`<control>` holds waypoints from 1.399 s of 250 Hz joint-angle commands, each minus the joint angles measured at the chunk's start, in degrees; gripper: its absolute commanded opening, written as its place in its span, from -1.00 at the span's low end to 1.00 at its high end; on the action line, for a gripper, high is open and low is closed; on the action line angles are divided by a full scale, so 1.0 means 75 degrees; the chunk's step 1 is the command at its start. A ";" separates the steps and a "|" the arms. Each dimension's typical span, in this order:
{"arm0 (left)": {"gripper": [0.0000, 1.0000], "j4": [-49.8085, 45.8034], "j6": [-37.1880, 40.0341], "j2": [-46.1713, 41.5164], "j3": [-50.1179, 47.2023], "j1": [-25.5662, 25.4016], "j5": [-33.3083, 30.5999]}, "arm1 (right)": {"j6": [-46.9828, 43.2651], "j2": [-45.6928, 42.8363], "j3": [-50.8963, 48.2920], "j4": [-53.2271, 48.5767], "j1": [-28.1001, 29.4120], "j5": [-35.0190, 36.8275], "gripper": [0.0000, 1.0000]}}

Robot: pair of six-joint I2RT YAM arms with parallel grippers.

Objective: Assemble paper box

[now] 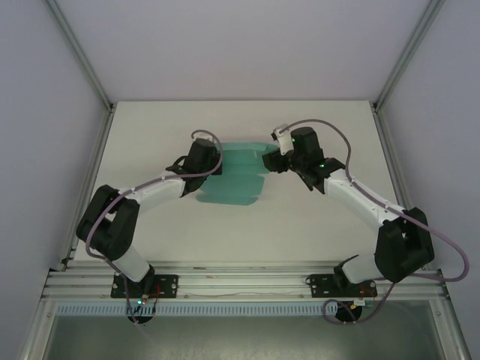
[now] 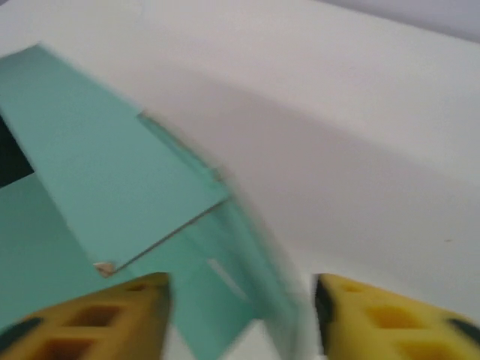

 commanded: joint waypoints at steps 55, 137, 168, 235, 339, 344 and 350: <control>-1.00 0.0511 0.0201 -0.0601 -0.0633 0.0068 0.0275 | 0.0671 -0.1497 -0.0759 0.1027 -0.0080 0.0640 0.99; -1.00 0.0347 -0.0008 -0.0596 -0.0461 -0.0078 0.0156 | 0.0158 -0.0127 0.0260 0.0152 -0.0031 -0.0450 1.00; -1.00 0.0394 -0.0168 -0.0603 -0.0394 -0.0076 0.0391 | 0.0005 0.0209 0.0096 0.0291 0.0057 -0.0272 0.99; -1.00 0.0599 -0.0408 -0.0513 -0.0287 -0.0104 0.0864 | 0.0539 0.1032 -0.0065 0.1821 0.0277 0.0227 0.99; -1.00 0.0167 -0.0596 -0.0162 0.0185 -0.0505 -0.0347 | 0.2236 0.0973 -0.0575 0.3268 0.1229 0.4077 0.99; -1.00 0.0161 -0.0594 -0.0168 0.0188 -0.0506 -0.0395 | 0.2194 0.0823 -0.0653 0.3092 0.1228 0.4154 0.99; -1.00 0.0115 -0.0596 -0.0175 0.0206 -0.0506 -0.0472 | 0.2153 0.0622 -0.0758 0.2874 0.1223 0.4216 0.99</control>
